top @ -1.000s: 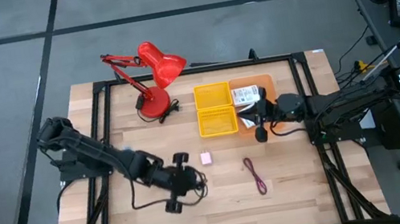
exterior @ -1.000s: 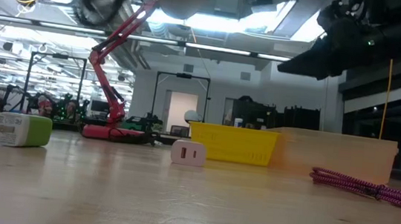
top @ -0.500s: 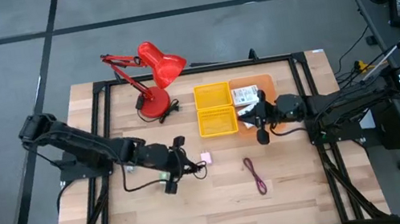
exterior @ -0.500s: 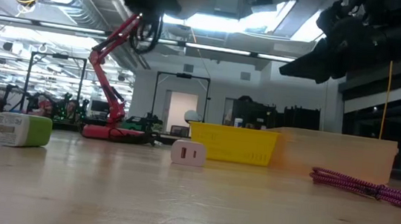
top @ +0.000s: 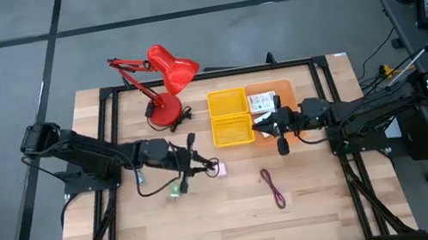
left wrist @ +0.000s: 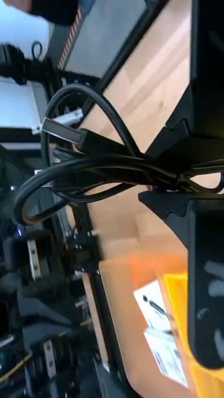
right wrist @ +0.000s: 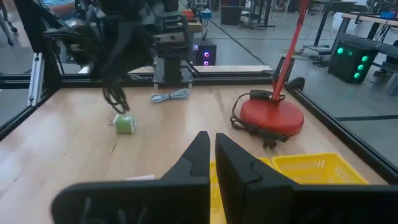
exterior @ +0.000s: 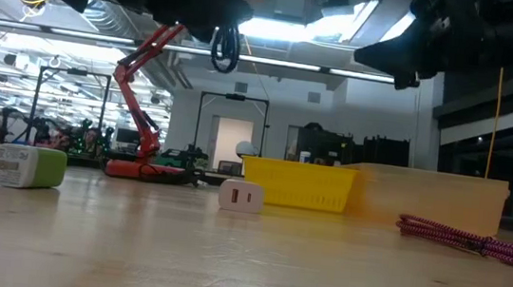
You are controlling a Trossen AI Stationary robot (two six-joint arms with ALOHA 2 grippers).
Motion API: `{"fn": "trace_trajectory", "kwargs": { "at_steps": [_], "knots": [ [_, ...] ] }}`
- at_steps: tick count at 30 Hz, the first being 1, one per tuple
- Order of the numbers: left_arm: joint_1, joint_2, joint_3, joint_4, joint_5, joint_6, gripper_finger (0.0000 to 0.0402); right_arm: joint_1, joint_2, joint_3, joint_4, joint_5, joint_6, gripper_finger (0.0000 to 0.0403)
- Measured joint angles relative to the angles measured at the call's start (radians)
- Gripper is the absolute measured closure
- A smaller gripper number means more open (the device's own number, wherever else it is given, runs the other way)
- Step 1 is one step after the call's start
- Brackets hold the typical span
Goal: Pick and place items into bin
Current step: Put the black charger cable into the top yellow bin
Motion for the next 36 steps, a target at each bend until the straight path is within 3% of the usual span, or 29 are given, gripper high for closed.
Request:
{"fn": "trace_trajectory", "kwargs": {
  "at_steps": [10, 12, 17, 20, 27, 33, 36],
  "knots": [
    [0.086, 0.001, -0.064, 0.169, 0.098, 0.006, 0.0359, 0.0, 0.0, 0.0, -0.004, 0.0, -0.001, 0.0393],
    [0.09, 0.002, -0.064, 0.177, 0.042, -0.011, 0.0359, 0.0, 0.0, 0.0, -0.004, 0.0, -0.001, 0.0393],
    [0.082, 0.008, -0.064, 0.216, -0.29, -0.095, 0.0358, 0.0, 0.0, 0.0, -0.01, 0.001, -0.001, 0.0393],
    [0.069, 0.009, -0.064, 0.204, -0.413, -0.111, 0.0359, 0.0, 0.0, 0.0, -0.011, 0.001, -0.001, 0.0393],
    [0.071, 0.062, -0.064, 0.249, -0.428, -0.138, 0.0359, 0.0, 0.0, 0.0, -0.011, 0.004, -0.002, 0.0393],
    [0.112, 0.235, -0.06, 0.471, -0.467, -0.142, 0.0359, 0.0, 0.0, 0.0, -0.011, 0.004, -0.002, 0.0393],
    [0.151, 0.312, -0.023, 0.505, -0.478, -0.134, 0.0359, 0.0, 0.0, 0.0, -0.011, 0.004, -0.002, 0.0393]
  ]
}}
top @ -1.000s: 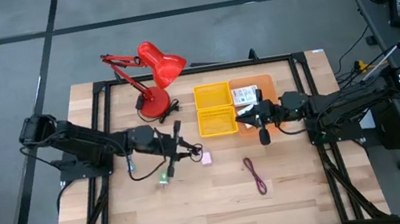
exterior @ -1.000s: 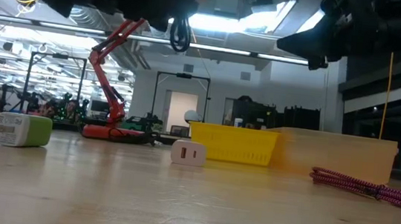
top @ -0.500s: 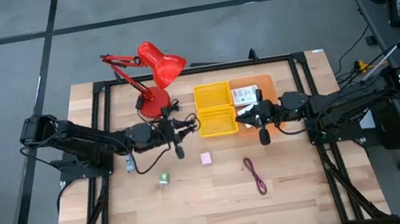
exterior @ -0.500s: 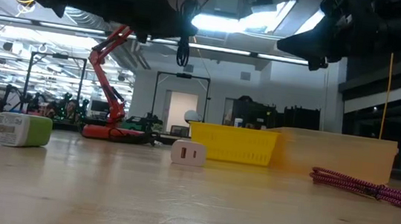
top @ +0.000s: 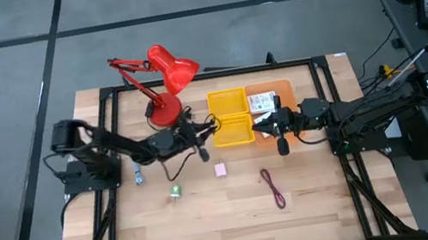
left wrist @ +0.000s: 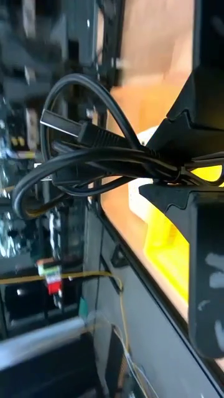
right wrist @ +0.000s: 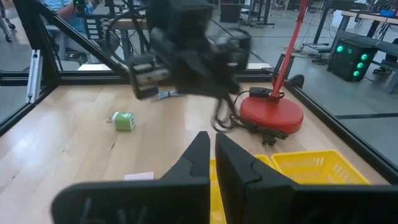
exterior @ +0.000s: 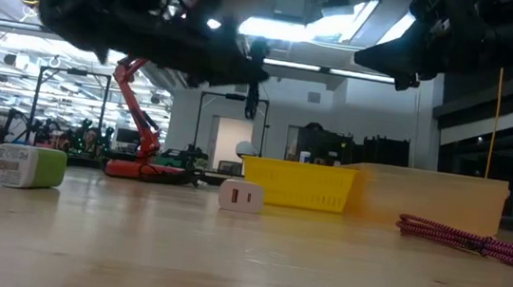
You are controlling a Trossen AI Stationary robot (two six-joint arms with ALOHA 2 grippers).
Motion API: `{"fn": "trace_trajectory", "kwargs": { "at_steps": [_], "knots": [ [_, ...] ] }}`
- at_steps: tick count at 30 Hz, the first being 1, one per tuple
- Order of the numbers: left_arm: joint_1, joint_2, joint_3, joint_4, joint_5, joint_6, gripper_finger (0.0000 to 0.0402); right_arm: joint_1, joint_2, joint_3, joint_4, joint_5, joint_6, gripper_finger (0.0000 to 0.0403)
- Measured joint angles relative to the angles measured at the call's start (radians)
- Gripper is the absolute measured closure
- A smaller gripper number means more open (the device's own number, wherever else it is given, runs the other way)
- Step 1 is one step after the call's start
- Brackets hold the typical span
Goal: Pick and place items into bin
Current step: Put the black charger cable into the top yellow bin
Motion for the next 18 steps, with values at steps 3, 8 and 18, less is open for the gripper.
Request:
{"fn": "trace_trajectory", "kwargs": {
  "at_steps": [3, 8, 18],
  "knots": [
    [0.029, 0.063, 0.063, -0.014, 0.0, 0.004, 0.0359, 0.0, 0.0, 0.0, -0.001, 0.0, 0.0, 0.0393],
    [0.062, 0.135, 0.183, -0.117, 0.003, 0.066, 0.0359, 0.0, 0.0, 0.0, -0.001, 0.0, -0.014, 0.0393],
    [0.162, 0.198, 0.378, -0.381, 0.069, 0.09, 0.0359, 0.0, 0.0, 0.0, -0.01, 0.0, -0.027, 0.0393]
  ]
}}
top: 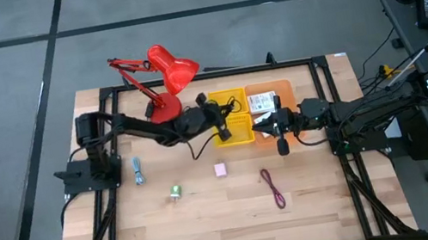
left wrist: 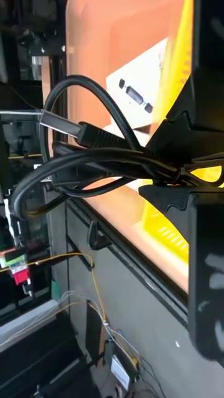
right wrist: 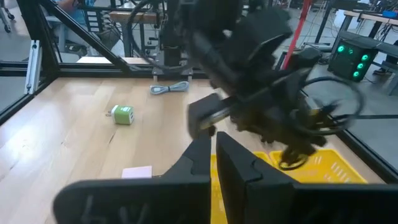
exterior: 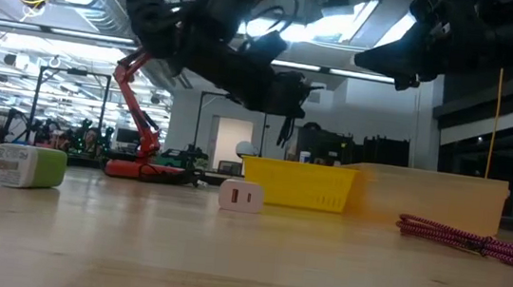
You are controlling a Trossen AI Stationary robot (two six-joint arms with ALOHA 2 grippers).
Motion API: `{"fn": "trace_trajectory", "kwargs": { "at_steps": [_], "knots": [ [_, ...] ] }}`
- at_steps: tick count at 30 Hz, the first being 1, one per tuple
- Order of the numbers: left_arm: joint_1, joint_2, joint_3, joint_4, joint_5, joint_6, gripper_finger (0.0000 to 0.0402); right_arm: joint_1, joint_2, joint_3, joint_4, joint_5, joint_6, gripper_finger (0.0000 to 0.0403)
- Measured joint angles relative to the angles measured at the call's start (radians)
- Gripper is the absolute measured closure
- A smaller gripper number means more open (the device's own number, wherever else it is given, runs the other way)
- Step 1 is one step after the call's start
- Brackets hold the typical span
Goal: Pick and place items into bin
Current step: Put the black charger cable into the top yellow bin
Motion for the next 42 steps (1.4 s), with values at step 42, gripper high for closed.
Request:
{"fn": "trace_trajectory", "kwargs": {
  "at_steps": [42],
  "knots": [
    [0.131, 0.044, 0.224, -0.554, 0.093, 0.113, 0.0359, -0.001, 0.0, 0.0, 0.02, 0.043, -0.001, 0.0393]
  ]
}}
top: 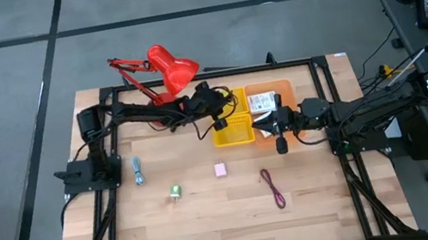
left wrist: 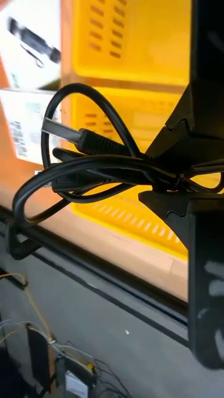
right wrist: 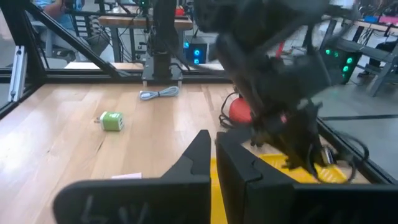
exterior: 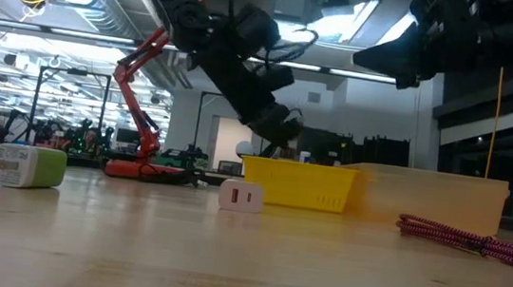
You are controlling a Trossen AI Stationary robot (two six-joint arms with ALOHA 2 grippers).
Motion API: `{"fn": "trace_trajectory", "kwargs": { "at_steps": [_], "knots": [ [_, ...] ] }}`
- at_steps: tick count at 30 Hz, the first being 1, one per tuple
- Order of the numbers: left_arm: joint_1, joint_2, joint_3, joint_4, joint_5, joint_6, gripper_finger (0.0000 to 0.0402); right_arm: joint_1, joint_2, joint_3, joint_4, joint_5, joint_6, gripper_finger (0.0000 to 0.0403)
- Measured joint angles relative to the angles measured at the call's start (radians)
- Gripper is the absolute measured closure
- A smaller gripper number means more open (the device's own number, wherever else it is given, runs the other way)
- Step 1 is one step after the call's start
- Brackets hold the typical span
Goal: Pick and place items into bin
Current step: Put the black charger cable into the top yellow bin, then put the green charger adapter into the bottom yellow bin
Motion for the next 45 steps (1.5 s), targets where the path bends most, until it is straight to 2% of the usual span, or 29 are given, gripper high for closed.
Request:
{"fn": "trace_trajectory", "kwargs": {
  "at_steps": [7, 12, 26, 39, 45],
  "knots": [
    [0.019, 0.111, 0.167, -0.169, -0.006, 0.042, 0.0359, 0.0, 0.0, 0.0, 0.006, 0.001, -0.022, 0.0393],
    [0.024, 0.154, 0.229, -0.258, -0.005, 0.058, 0.0359, 0.0, 0.0, 0.0, 0.001, 0.001, -0.025, 0.0393],
    [0.018, 0.175, 0.232, -0.268, -0.057, 0.098, 0.0346, 0.0, 0.0, 0.0, -0.026, 0.0, -0.016, 0.0393],
    [0.015, 0.167, 0.234, -0.258, -0.055, 0.095, 0.0275, 0.0, 0.0, 0.0, -0.033, 0.0, -0.014, 0.0393],
    [0.002, 0.151, 0.234, -0.258, -0.021, 0.095, 0.0261, 0.0, 0.0, 0.0, -0.033, 0.0, -0.017, 0.0393]
  ]
}}
